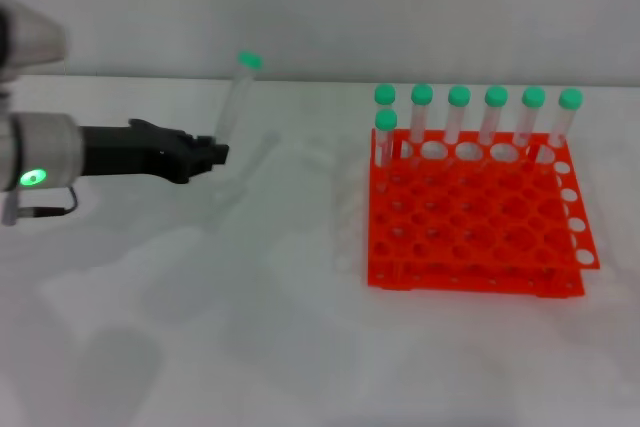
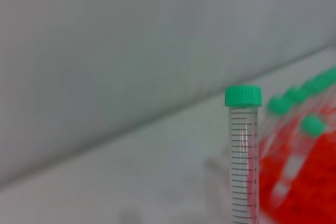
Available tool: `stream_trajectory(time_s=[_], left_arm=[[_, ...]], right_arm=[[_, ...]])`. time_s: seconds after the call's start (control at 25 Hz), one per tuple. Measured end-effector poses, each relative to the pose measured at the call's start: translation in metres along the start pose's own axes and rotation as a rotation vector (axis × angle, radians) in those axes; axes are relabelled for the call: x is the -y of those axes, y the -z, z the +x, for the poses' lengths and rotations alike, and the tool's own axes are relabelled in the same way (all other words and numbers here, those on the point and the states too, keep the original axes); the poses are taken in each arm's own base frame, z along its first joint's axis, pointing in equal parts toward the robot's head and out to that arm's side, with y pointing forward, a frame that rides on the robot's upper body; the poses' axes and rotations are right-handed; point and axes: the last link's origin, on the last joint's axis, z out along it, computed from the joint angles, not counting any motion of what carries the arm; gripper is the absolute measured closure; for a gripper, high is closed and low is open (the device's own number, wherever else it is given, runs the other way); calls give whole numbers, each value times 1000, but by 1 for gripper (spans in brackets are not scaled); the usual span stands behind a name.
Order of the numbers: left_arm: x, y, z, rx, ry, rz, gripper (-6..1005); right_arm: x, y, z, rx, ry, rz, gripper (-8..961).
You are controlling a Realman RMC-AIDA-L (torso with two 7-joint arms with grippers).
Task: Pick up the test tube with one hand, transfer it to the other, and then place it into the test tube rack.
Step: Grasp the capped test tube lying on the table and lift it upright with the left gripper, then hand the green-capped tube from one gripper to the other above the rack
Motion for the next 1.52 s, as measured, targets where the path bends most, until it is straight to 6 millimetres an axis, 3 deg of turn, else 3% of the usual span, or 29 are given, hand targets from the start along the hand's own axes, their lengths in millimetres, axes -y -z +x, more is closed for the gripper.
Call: stream_trajectory(time_s=[0.08,0.16,0.28,0.48,0.68,0.84,0.88,1.04,1.52], left_arm=[[-1,9,-2,-45,-24,-15,815],[-10,44,-14,-196,-127,-72,815],[-26,67,-26,-287,-216,-143,815],[-45,76,-35,-337,-254,-248,815],[-66,55,-35,-300,-217,-422,815],[-81,32,-27,-245,-208,-543,815],[-88,18,-23,-192,-197,-586,815],[-97,-2,-16,-119,-194,-636,816],[-119,-48,3,21,-205,-679,816]], right_arm=[[-9,-7,5,-18,-38,-66,153],[-17,-13,8,-36,-75,-137,154],[-35,-30,15,-102,-163,-326,156],[-49,-50,23,-176,-240,-471,158],[-77,-77,39,-284,-323,-646,161],[-85,-81,47,-334,-328,-686,163],[-91,-81,50,-363,-347,-718,164],[-97,-79,54,-414,-382,-755,166],[-104,-71,61,-457,-412,-744,173]])
